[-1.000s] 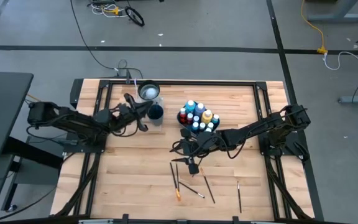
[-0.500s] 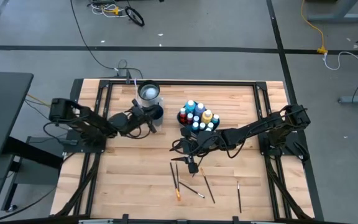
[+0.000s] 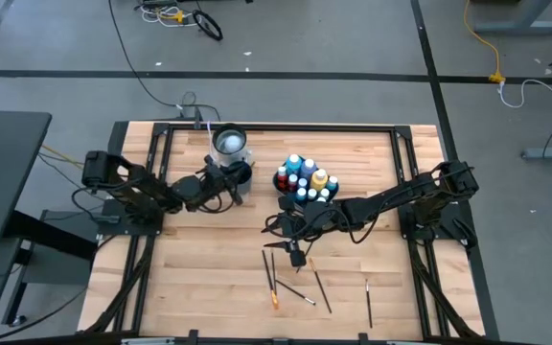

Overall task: Pick & Place Paint Supplies
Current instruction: Put the gold paint brush into the blue cup

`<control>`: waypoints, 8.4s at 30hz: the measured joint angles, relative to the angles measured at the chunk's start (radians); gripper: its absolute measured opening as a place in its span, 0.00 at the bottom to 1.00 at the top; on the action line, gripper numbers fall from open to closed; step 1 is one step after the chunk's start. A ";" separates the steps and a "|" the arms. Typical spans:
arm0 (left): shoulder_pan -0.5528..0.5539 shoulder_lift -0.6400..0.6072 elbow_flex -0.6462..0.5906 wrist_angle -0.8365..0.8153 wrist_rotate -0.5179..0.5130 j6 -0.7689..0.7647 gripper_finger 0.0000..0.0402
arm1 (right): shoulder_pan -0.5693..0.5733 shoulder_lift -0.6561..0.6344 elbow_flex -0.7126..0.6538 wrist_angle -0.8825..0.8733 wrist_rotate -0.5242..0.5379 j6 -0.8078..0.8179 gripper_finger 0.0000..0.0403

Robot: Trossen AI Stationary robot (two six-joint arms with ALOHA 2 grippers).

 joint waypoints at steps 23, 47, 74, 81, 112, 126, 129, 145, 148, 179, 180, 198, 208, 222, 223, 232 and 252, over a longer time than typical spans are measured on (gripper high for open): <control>-0.308 0.000 0.199 -0.401 0.657 -0.008 0.43 | 0.001 0.000 0.000 -0.002 -0.063 0.000 0.46; -0.359 0.200 0.452 -0.859 0.812 0.131 0.47 | 0.029 0.000 0.001 -0.026 -0.203 0.080 0.46; -0.359 0.369 0.521 -0.905 0.862 0.196 0.25 | 0.029 0.002 0.000 0.010 -0.157 0.079 0.46; -0.360 0.370 0.519 -0.902 0.870 0.197 0.16 | 0.029 0.002 0.000 0.010 -0.157 0.079 0.46; -0.337 0.373 0.515 -0.881 0.924 0.301 0.11 | 0.029 0.002 -0.001 0.089 -0.113 0.111 0.46; -0.328 0.372 0.517 -0.876 0.882 0.207 0.07 | 0.033 0.000 0.001 -0.081 -0.088 0.209 0.45; -0.328 0.372 0.517 -0.877 0.874 0.132 0.07 | 0.077 0.005 -0.001 -0.252 -0.085 0.240 0.43; -0.329 0.375 0.516 -0.822 0.782 -0.205 0.09 | 0.314 0.084 -0.001 -0.478 0.175 0.409 0.47; -0.328 0.376 0.515 -0.796 0.771 -0.247 0.11 | 0.314 0.084 -0.001 -0.522 0.216 0.381 0.47; -0.328 0.374 0.517 -0.788 0.706 -0.341 0.10 | 0.307 0.172 0.001 -0.620 0.273 0.312 0.06; -0.328 0.374 0.517 -0.788 0.705 -0.342 0.10 | 0.306 0.172 0.001 -0.630 0.274 0.311 0.03; -0.323 0.337 0.522 -0.681 0.734 -0.341 0.29 | 0.303 0.140 0.121 -0.884 0.376 0.152 0.01; -0.319 0.283 0.560 -0.701 0.711 -0.212 0.44 | 0.262 0.140 0.336 -1.083 0.395 0.059 0.00; -0.301 0.284 0.613 -0.810 0.654 -0.180 0.36 | 0.202 0.140 0.387 -1.077 0.314 -0.004 0.00; -0.298 0.284 0.616 -0.810 0.660 -0.180 0.34 | 0.200 0.140 0.387 -1.075 0.314 -0.005 0.00; -0.292 0.284 0.698 -0.994 0.699 -0.182 0.25 | 0.183 0.140 0.387 -1.079 0.286 0.001 0.00; -0.314 0.284 0.835 -1.272 0.640 -0.175 0.20 | 0.176 0.140 0.387 -1.078 0.257 0.070 0.00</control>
